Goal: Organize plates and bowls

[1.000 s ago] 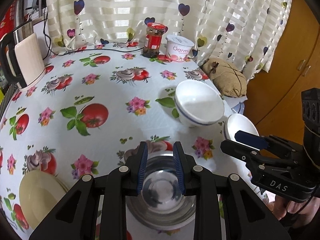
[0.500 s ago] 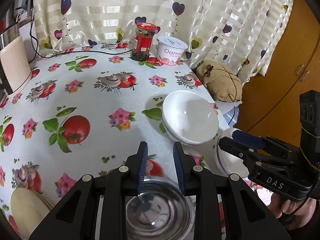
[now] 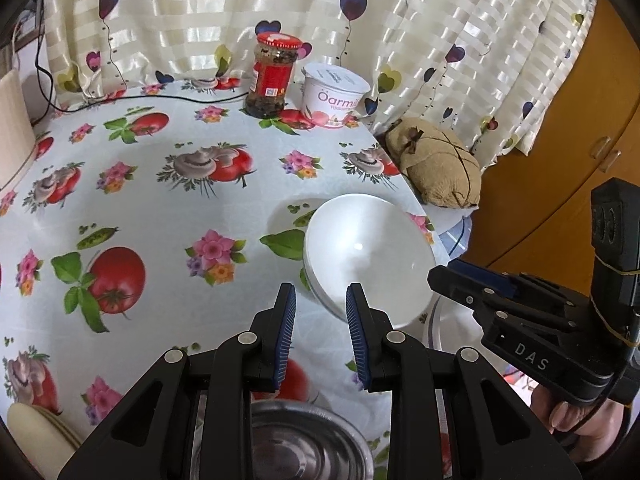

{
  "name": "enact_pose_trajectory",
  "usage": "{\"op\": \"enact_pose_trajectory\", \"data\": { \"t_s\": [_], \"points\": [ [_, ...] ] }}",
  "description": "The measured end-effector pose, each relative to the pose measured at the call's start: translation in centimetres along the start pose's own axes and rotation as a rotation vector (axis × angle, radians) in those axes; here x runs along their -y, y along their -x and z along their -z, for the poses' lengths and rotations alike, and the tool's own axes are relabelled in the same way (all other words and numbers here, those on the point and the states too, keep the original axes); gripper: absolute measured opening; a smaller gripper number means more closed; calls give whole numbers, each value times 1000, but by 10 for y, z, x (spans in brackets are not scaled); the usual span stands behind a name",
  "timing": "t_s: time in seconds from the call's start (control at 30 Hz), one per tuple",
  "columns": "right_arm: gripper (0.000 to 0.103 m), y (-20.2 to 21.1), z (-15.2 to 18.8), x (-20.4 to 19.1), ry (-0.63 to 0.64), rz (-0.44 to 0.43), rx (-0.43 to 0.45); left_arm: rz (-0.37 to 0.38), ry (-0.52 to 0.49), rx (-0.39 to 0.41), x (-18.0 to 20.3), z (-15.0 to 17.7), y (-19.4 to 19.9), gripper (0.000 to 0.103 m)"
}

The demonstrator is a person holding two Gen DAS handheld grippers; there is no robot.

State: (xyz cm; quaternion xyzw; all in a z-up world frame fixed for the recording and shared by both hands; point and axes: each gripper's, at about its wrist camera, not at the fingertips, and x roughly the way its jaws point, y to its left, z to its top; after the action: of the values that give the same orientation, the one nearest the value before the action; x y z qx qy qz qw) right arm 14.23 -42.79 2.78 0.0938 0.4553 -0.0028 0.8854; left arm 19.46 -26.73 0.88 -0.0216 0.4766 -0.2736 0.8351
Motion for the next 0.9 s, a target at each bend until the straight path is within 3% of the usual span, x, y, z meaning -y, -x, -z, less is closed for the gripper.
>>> {"op": "enact_pose_trajectory", "data": {
  "t_s": [0.47, 0.67, 0.9],
  "points": [
    [18, -25, -8, 12, -24, -1, -39, 24, 26, -41, -5, -7, -26, 27],
    [18, -32, -8, 14, -32, -3, -53, 26, 22, -56, -4, -7, -33, 19],
    [18, -33, -9, 14, -32, -2, -54, 21, 20, -55, -5, -7, -34, 17]
  ]
}}
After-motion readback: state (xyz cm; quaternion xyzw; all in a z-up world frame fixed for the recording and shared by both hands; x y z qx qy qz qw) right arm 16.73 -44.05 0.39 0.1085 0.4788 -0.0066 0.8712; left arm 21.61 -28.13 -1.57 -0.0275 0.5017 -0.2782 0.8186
